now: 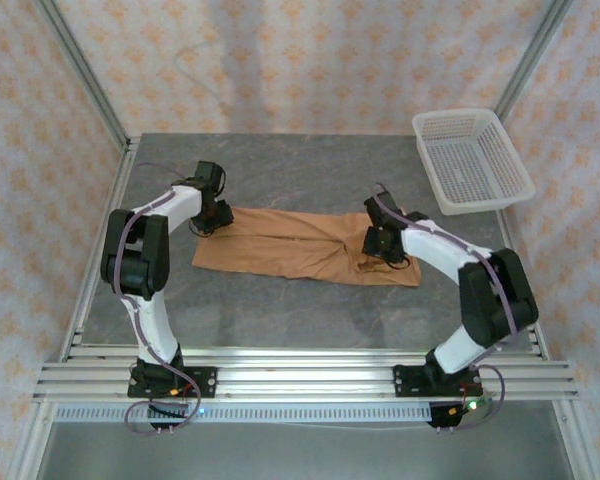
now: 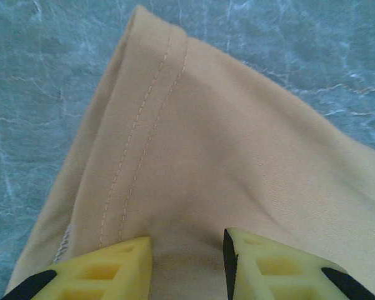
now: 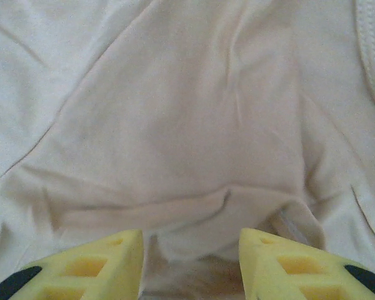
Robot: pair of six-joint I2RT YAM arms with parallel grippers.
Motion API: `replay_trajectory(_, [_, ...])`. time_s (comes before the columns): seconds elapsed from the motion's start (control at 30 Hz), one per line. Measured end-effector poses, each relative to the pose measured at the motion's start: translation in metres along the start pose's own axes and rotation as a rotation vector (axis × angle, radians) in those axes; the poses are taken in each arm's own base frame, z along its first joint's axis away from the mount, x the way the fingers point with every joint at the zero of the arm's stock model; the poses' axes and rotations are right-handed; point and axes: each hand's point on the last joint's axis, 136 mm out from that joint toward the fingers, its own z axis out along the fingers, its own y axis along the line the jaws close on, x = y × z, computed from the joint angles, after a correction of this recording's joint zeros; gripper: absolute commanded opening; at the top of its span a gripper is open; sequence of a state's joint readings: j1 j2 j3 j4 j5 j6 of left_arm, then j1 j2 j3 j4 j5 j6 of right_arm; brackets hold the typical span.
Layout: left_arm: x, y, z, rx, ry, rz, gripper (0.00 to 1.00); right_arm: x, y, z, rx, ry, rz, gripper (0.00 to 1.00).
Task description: Fold the inside-out t-shirt
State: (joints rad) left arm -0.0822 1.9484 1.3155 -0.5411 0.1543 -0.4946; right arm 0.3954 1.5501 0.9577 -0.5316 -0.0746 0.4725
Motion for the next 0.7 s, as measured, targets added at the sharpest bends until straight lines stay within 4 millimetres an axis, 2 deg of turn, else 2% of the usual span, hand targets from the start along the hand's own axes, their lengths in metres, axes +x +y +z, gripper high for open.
replay_trajectory(0.07, [0.001,0.004,0.006,-0.009,0.012,-0.002,0.36,0.010,-0.005,-0.006,-0.024,0.002,0.016,0.44])
replay_trajectory(0.2, [-0.003,0.011,0.006,0.000,0.016,-0.025,0.36,0.037,-0.022,-0.005,-0.013,0.047,0.026,0.42])
replay_trajectory(0.27, [-0.006,0.014,0.006,0.000,0.014,-0.030,0.36,0.044,-0.031,-0.007,0.011,0.057,0.025,0.40])
replay_trajectory(0.4, [-0.006,0.017,0.005,-0.003,0.013,-0.023,0.36,0.030,-0.038,-0.018,0.014,0.014,0.056,0.43])
replay_trajectory(0.53, [-0.001,0.027,0.003,-0.008,0.014,-0.032,0.36,0.001,-0.034,-0.024,-0.003,-0.026,0.095,0.46])
replay_trajectory(0.7, [0.005,0.042,-0.002,-0.015,0.015,-0.059,0.36,-0.016,-0.013,-0.006,-0.020,0.012,0.076,0.42])
